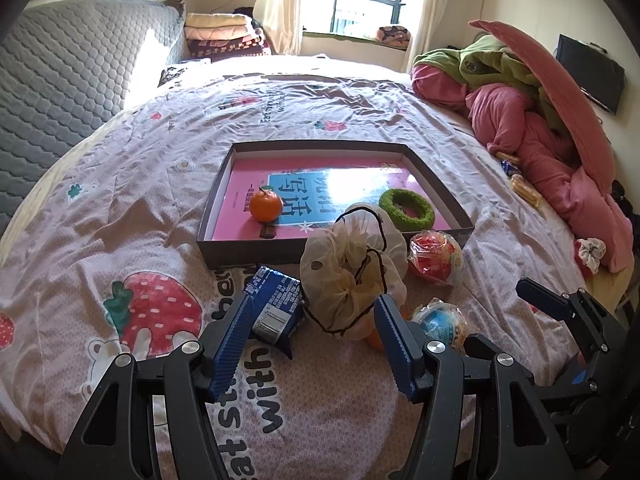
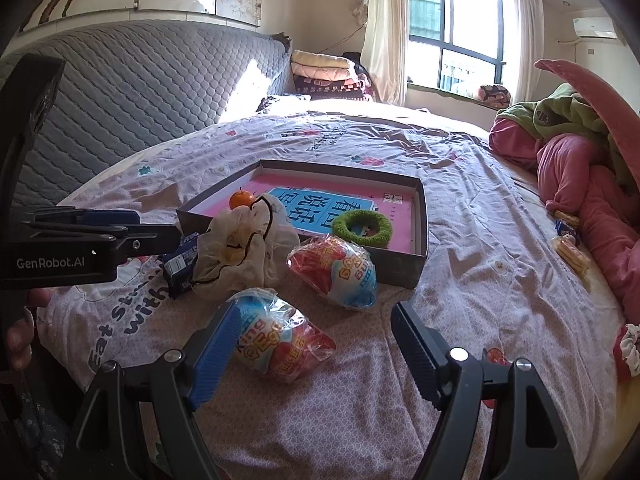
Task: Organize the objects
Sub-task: 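Withdraw both tools from the tray back toward the remaining items, then grasp the white mesh bag with the left tool while the right tool approaches a Kinder egg, then lift the mesh bag with the left tool while the right tool closes on the Kinder egg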
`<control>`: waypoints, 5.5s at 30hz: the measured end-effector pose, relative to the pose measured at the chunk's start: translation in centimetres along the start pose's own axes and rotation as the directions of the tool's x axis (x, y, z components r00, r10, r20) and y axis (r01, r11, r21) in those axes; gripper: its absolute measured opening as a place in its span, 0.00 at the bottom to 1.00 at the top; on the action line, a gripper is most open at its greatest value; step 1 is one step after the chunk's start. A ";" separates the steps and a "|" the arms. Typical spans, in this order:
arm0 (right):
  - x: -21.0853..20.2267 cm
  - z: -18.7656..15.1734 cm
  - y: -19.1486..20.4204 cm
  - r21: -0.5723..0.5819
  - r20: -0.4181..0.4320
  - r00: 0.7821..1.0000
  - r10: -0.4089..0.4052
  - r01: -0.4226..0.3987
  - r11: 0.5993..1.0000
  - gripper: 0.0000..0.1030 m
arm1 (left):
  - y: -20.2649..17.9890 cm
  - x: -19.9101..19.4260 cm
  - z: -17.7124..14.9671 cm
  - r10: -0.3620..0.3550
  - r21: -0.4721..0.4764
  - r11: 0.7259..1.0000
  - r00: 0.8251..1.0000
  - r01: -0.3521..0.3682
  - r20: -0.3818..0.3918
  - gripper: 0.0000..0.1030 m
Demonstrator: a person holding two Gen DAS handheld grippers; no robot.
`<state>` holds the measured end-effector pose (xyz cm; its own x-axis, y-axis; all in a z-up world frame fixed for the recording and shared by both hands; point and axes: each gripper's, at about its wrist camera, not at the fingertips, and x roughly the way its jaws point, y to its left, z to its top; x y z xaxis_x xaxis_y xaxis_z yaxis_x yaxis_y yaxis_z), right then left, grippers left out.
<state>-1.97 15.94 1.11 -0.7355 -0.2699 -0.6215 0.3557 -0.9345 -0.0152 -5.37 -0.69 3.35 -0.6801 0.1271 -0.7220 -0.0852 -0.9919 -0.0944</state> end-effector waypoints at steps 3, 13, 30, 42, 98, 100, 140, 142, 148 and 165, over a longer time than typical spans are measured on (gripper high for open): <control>0.0 -0.3 0.3 -0.005 -0.006 1.000 0.004 -0.004 1.000 0.78 | 0.0 -0.1 -0.2 0.000 0.003 1.000 1.000 0.000 -0.003 0.62; -0.2 -0.9 1.2 -0.029 -0.022 1.000 0.007 -0.008 1.000 0.80 | 0.0 0.1 -1.3 -0.004 0.009 1.000 0.999 0.004 -0.032 0.62; 0.1 -1.5 1.4 -0.040 -0.051 0.999 -0.005 0.002 0.999 0.84 | -0.5 0.6 -2.4 -0.016 0.019 1.000 0.998 0.017 -0.064 0.62; 1.1 -1.8 1.4 -0.049 -0.078 0.997 0.001 -0.005 0.999 0.84 | 0.0 1.8 -2.2 -0.018 0.003 1.000 0.997 0.018 -0.071 0.62; 5.6 -1.4 1.7 -0.118 -0.130 0.991 -0.023 0.008 0.993 0.64 | 1.2 9.2 2.6 -0.109 -0.048 0.993 0.993 0.107 -0.038 0.51; 5.5 -1.4 1.5 -0.107 -0.129 0.992 -0.018 0.004 0.994 0.63 | 1.1 9.4 2.6 -0.123 -0.054 0.991 0.991 0.120 -0.047 0.48; 2.9 -0.4 0.3 -0.018 -0.001 0.999 0.039 -0.039 0.999 0.60 | 1.6 4.5 2.4 -0.174 -0.081 0.981 0.985 0.175 0.020 0.15; 2.6 -0.3 0.3 -0.014 0.009 0.999 0.042 -0.042 0.999 0.60 | 1.5 4.0 2.5 -0.170 -0.080 0.982 0.985 0.172 0.026 0.15; 1.7 0.0 0.2 -0.010 0.047 0.998 0.047 -0.047 0.999 0.60 | 1.6 2.5 2.4 -0.156 -0.078 0.984 0.987 0.159 0.043 0.15; 0.3 0.3 0.0 0.003 0.092 0.995 0.038 -0.038 0.999 0.60 | 2.8 -1.1 2.5 -0.121 -0.108 0.985 0.987 0.132 0.106 0.15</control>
<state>-2.38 15.83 1.18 -0.7714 -0.3250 -0.5471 0.3819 -0.9242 0.0107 -6.66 -3.60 5.55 -0.7385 0.2450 -0.6282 -0.0954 -0.9602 -0.2624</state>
